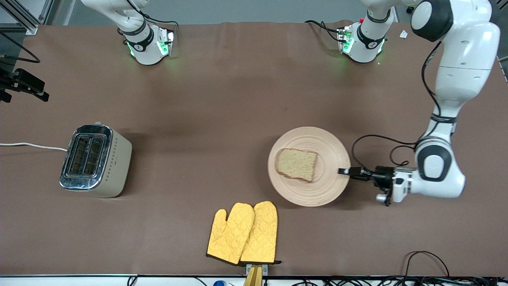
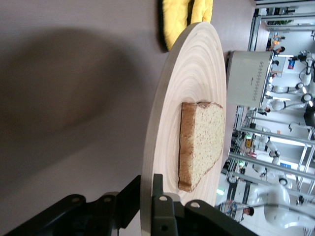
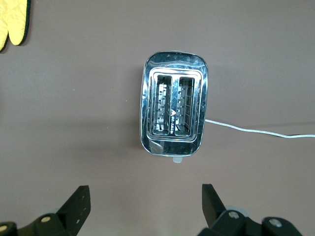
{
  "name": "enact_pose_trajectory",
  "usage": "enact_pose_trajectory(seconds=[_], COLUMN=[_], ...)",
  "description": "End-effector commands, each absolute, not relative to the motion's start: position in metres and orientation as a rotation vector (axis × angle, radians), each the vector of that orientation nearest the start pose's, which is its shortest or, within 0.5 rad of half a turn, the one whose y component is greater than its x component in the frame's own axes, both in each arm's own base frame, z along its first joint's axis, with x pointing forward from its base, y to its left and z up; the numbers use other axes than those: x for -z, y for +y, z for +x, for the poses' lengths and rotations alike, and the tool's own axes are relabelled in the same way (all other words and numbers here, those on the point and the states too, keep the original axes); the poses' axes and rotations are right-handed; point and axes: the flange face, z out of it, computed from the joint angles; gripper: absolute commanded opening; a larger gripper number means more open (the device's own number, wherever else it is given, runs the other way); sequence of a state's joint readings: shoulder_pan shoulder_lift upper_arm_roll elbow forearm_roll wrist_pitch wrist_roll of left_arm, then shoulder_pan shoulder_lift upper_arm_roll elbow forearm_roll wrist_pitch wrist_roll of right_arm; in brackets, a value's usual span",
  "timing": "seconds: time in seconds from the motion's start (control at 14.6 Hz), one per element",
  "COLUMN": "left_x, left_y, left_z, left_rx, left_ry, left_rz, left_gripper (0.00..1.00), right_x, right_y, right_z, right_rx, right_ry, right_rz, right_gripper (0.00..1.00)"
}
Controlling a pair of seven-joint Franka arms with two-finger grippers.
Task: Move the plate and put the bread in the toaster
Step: 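Slide the plate with the left gripper toward the toaster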
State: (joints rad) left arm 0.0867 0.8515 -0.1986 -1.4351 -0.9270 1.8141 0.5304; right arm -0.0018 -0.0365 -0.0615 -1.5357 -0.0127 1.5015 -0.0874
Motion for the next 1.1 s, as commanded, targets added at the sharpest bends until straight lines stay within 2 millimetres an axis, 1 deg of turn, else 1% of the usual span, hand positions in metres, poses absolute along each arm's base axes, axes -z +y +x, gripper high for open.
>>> enact_pose_trajectory(seconds=[0.0,0.14,0.27,0.41,0.62,0.69,0.82,0.96,1.03], left_x=[-0.208,-0.195,-0.185,-0.175,-0.172,-0.17,-0.159,-0.155,-0.152], left_y=[-0.195,-0.252,-0.312,-0.364,-0.416,-0.427,-0.446,-0.464,-0.474], left_z=[0.687,0.676,0.658,0.638,0.615,0.611,0.601,0.59,0.581], left_rx=[0.203,0.187,0.163,0.144,0.093,0.084,0.072,0.056,0.052], left_ry=[-0.067,-0.023,0.014,0.028,0.013,-0.002,-0.06,-0.053,-0.05], left_rz=[2.048,2.032,2.021,2.017,2.055,2.059,2.061,2.038,2.02], left_gripper=[0.0,0.0,0.0,0.0,0.0,0.0,0.0,0.0,0.0], right_x=[-0.655,-0.654,-0.651,-0.65,-0.648,-0.648,-0.647,-0.648,-0.642], right_y=[-0.041,-0.043,-0.051,-0.06,-0.068,-0.066,-0.059,-0.05,-0.049], right_z=[0.534,0.535,0.536,0.538,0.537,0.537,0.538,0.54,0.543], right_rx=[0.003,-0.001,-0.006,-0.008,-0.015,-0.018,-0.02,-0.012,-0.026], right_ry=[-0.027,-0.022,-0.001,0.023,0.04,0.036,0.008,-0.025,-0.013], right_rz=[-3.133,-3.133,-3.132,-3.134,-3.133,-3.134,-3.144,-3.157,-3.155], right_gripper=[1.0,1.0,1.0,1.0,1.0,1.0,1.0,1.0,1.0])
